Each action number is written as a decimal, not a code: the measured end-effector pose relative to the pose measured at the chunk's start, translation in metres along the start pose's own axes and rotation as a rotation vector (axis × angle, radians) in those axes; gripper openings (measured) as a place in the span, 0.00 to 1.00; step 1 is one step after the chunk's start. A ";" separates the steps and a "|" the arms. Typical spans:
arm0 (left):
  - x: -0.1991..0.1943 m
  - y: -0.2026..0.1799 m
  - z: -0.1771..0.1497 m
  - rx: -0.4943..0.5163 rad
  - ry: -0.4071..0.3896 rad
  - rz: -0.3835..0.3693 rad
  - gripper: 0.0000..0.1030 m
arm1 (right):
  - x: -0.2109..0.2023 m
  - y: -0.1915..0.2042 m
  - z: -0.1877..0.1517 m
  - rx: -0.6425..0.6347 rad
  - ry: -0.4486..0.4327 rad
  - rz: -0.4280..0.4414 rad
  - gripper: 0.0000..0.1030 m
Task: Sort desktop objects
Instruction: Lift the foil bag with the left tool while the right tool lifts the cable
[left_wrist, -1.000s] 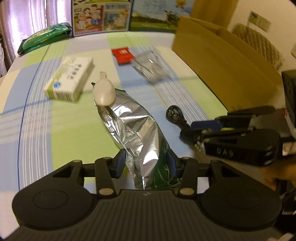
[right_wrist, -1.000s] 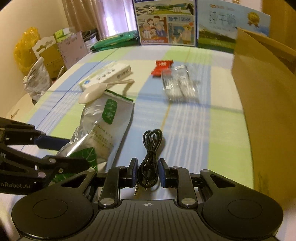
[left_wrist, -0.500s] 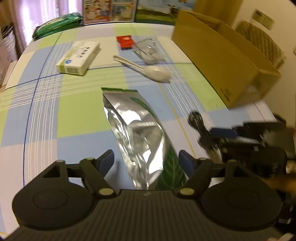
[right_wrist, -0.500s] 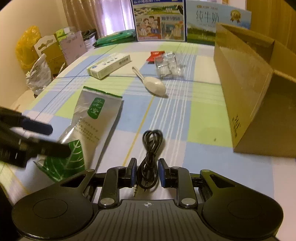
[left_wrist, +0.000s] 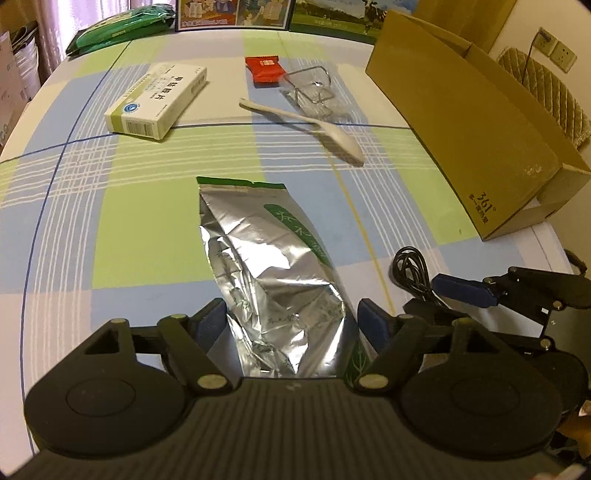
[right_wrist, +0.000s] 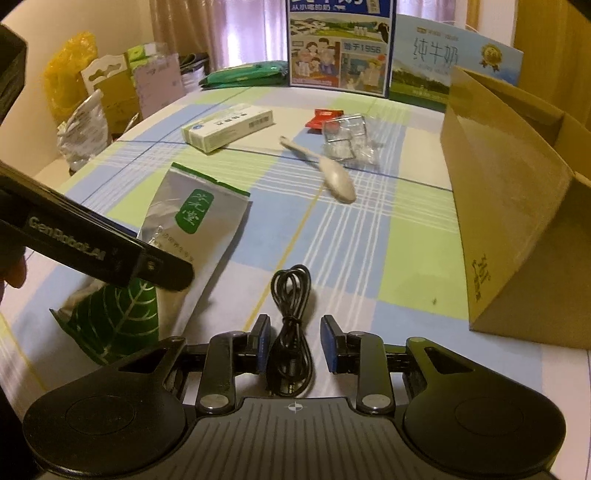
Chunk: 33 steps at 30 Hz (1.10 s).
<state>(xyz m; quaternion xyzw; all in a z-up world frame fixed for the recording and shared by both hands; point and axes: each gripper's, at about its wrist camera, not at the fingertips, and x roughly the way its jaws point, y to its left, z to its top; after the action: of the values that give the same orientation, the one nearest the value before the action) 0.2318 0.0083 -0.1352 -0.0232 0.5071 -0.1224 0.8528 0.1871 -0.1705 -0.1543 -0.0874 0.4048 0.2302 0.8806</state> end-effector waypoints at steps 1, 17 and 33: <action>0.001 -0.001 0.000 0.005 0.001 0.003 0.72 | 0.001 0.000 0.000 0.007 -0.001 0.001 0.26; -0.004 -0.001 0.001 0.024 0.012 -0.014 0.53 | -0.003 -0.007 0.001 0.075 -0.003 0.006 0.14; 0.014 -0.007 0.004 0.084 0.063 0.043 0.68 | 0.001 -0.003 0.001 0.018 -0.020 -0.022 0.15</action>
<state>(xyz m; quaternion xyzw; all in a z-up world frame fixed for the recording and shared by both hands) 0.2402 -0.0024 -0.1439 0.0275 0.5284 -0.1259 0.8392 0.1895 -0.1723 -0.1549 -0.0817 0.3973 0.2174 0.8878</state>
